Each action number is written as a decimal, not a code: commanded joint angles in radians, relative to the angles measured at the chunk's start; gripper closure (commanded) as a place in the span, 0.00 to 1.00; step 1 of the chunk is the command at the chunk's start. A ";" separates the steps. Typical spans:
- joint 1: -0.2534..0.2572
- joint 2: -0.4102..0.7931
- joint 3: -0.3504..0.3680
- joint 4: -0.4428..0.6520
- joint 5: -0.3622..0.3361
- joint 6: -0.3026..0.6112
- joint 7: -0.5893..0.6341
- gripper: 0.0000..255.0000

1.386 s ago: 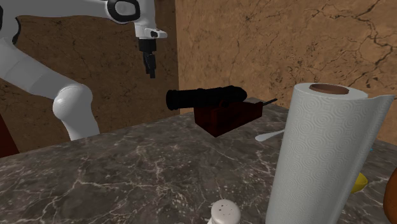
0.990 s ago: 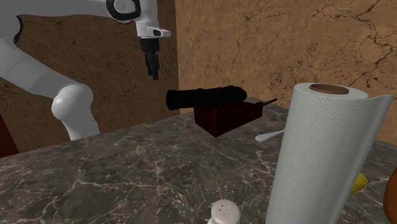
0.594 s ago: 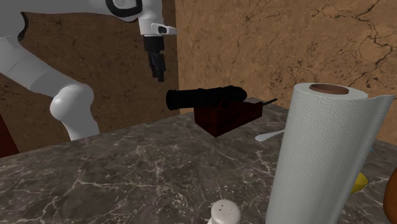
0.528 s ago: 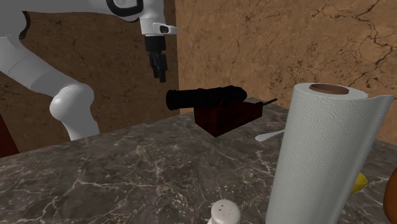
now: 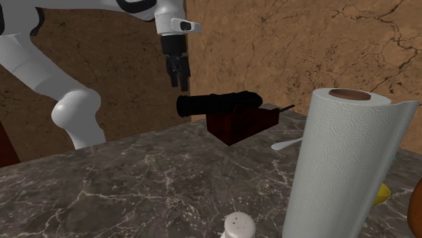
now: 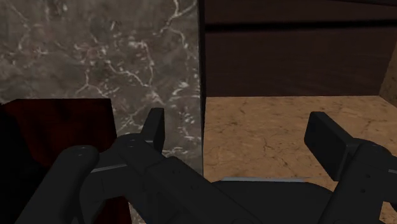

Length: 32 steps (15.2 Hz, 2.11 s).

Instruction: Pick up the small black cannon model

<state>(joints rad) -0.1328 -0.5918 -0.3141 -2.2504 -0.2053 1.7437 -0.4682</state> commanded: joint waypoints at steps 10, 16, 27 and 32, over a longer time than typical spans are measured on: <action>-0.008 0.261 -0.216 0.280 0.000 0.064 -0.284 0.00; -0.010 0.349 -0.280 0.334 0.034 0.114 -0.368 0.00; -0.013 0.345 -0.284 0.268 0.028 0.177 -0.363 1.00; -0.013 0.346 -0.284 0.270 0.029 0.176 -0.363 1.00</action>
<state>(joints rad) -0.1462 -0.2465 -0.5978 -1.9799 -0.1761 1.9193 -0.8315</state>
